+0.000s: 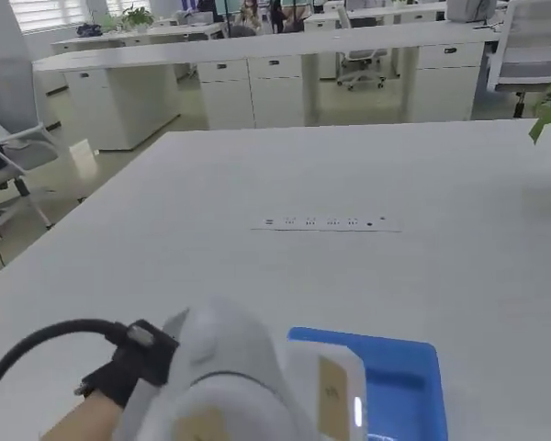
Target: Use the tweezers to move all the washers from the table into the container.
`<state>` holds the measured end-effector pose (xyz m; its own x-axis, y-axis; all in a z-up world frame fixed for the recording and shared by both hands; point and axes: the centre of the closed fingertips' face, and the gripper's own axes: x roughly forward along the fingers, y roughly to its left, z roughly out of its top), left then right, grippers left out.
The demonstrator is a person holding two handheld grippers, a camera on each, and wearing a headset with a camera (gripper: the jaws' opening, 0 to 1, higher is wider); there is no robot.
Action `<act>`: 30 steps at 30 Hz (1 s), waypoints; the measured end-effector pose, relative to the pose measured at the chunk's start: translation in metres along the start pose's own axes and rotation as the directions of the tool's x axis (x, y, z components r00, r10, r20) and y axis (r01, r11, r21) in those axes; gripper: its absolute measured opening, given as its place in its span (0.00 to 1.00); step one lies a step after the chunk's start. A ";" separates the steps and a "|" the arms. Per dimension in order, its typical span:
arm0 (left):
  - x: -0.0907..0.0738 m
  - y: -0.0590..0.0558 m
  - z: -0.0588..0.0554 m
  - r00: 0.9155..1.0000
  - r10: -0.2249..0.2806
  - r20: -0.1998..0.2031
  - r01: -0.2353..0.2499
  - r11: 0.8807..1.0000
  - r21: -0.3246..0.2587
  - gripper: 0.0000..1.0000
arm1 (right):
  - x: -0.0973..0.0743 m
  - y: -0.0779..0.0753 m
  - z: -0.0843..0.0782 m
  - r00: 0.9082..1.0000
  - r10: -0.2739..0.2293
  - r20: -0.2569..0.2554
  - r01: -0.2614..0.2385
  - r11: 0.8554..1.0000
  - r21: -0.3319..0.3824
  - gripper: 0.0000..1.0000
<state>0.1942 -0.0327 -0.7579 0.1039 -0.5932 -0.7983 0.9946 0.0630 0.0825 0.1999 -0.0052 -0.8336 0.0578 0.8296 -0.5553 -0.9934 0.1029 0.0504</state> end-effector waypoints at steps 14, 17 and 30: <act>0.016 0.006 -0.010 0.998 -0.050 -0.025 0.051 0.999 0.009 0.00 | 0.008 -0.002 -0.009 1.000 0.008 -0.010 -0.008 1.000 0.003 0.10; 0.017 0.006 -0.009 0.998 -0.065 0.001 0.065 0.998 -0.024 0.00 | 0.008 -0.002 -0.011 1.000 0.012 -0.016 -0.012 1.000 0.003 0.10; 0.014 0.006 -0.005 0.996 -0.071 0.055 0.071 0.997 -0.004 0.00 | 0.006 -0.003 -0.004 1.000 0.002 0.010 -0.002 1.000 0.012 0.07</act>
<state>0.2015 -0.0363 -0.7717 0.0330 -0.6391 -0.7685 0.9994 0.0239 0.0230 0.2033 -0.0024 -0.8401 0.0567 0.8353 -0.5468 -0.9922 0.1079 0.0619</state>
